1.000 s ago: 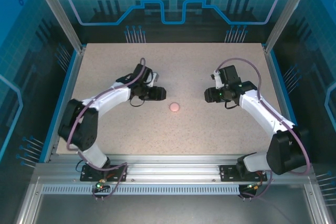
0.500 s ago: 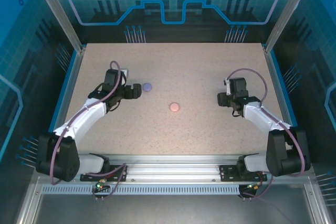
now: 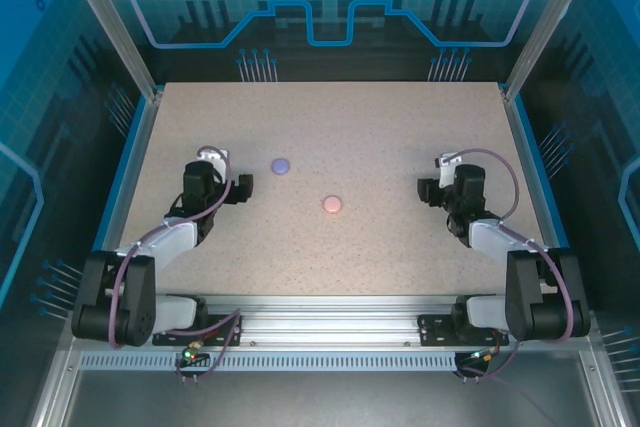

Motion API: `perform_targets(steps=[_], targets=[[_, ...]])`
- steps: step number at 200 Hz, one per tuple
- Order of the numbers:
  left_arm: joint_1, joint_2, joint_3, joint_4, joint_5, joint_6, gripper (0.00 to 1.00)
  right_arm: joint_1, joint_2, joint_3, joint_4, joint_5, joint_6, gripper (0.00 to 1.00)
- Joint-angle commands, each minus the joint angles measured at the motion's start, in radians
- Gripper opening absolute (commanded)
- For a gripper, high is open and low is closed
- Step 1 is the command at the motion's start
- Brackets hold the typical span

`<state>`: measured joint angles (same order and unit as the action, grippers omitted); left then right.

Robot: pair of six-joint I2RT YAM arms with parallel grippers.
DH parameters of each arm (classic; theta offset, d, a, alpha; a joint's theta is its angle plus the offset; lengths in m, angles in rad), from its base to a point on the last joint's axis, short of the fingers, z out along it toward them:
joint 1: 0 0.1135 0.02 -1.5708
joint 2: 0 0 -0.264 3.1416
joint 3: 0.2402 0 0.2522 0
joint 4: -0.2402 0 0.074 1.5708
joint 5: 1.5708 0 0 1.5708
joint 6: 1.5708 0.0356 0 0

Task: Insert wireless bluetooth earbuds into charging case

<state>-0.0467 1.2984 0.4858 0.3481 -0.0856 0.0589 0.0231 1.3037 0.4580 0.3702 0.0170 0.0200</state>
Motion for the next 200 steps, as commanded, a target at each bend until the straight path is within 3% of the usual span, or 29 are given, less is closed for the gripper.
perform_targets(steps=[1,22,80,120,126,132,135,200], targets=[[0.031,0.036,-0.041,0.213,0.102,-0.006,0.99,-0.019,0.018,-0.016,0.164,-0.052,-0.018,0.60],[0.037,0.082,-0.090,0.357,0.148,-0.009,0.99,-0.023,0.043,-0.014,0.209,-0.063,-0.021,0.61],[0.039,0.209,-0.166,0.613,0.145,-0.012,0.99,-0.026,0.164,-0.046,0.395,-0.085,-0.002,0.62],[0.045,0.212,-0.088,0.456,0.119,-0.028,0.99,0.018,0.201,-0.028,0.388,-0.025,-0.033,0.70],[0.047,0.216,-0.077,0.446,0.085,-0.048,0.99,0.018,0.201,-0.028,0.387,-0.023,-0.033,0.76],[0.050,0.215,-0.067,0.424,0.056,-0.063,0.99,0.018,0.201,-0.028,0.386,-0.022,-0.033,0.97],[0.050,0.216,-0.068,0.425,0.054,-0.062,0.99,0.019,0.202,-0.027,0.386,-0.019,-0.033,1.00],[0.050,0.215,-0.067,0.428,0.053,-0.060,0.99,0.018,0.201,-0.027,0.386,-0.020,-0.033,1.00]])
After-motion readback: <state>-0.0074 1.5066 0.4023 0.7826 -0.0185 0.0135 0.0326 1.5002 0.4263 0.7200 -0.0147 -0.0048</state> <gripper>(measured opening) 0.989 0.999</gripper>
